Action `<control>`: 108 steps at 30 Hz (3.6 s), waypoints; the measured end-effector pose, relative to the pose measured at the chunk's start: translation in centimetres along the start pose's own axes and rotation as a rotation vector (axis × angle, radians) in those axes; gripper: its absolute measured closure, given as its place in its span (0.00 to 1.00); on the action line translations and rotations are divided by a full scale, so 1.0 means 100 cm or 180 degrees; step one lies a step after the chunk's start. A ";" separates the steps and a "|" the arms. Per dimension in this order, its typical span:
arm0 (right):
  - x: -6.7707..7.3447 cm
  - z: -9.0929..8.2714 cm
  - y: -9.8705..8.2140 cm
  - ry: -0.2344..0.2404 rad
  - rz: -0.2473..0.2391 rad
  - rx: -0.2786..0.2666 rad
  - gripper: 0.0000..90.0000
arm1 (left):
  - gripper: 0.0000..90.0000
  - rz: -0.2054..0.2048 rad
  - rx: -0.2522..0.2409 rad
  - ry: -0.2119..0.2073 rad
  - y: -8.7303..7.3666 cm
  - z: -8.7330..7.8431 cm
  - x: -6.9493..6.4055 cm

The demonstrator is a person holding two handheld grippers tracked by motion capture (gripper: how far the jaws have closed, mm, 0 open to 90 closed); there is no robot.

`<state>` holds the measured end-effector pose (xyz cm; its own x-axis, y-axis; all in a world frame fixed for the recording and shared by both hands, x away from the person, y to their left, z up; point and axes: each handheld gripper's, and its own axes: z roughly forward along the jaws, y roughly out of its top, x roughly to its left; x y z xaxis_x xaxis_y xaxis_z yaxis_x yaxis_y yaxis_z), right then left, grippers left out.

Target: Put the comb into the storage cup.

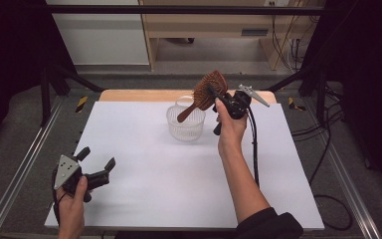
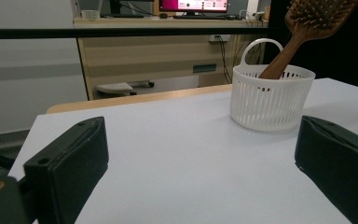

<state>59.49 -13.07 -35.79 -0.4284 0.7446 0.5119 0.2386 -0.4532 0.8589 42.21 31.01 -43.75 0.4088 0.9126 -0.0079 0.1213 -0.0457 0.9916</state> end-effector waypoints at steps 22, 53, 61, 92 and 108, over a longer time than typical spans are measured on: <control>-0.003 0.005 -0.021 0.0002 0.0048 0.0062 0.59 | 0.03 0.0000 -0.0002 -0.0001 0.000 0.000 0.000; -0.015 0.003 -0.044 0.0027 0.0273 0.0080 0.59 | 0.03 -0.0002 0.0009 -0.0016 0.000 0.000 -0.001; -0.018 0.005 -0.049 0.0030 0.0287 0.0098 0.59 | 0.03 0.0001 0.0022 -0.0016 -0.001 0.001 0.000; -0.025 0.006 -0.053 0.0030 0.0313 0.0160 0.59 | 0.03 -0.0007 0.0028 -0.0037 -0.001 0.002 -0.001; -0.026 0.006 -0.053 0.0061 0.0334 0.0174 0.58 | 0.03 -0.0003 0.0033 -0.0040 -0.001 0.002 -0.001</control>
<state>59.88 -12.37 -41.64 -0.4150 0.6848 0.5991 0.3301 -0.5003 0.8005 42.35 30.85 -43.88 0.4200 0.9074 -0.0106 0.1310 -0.0491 0.9902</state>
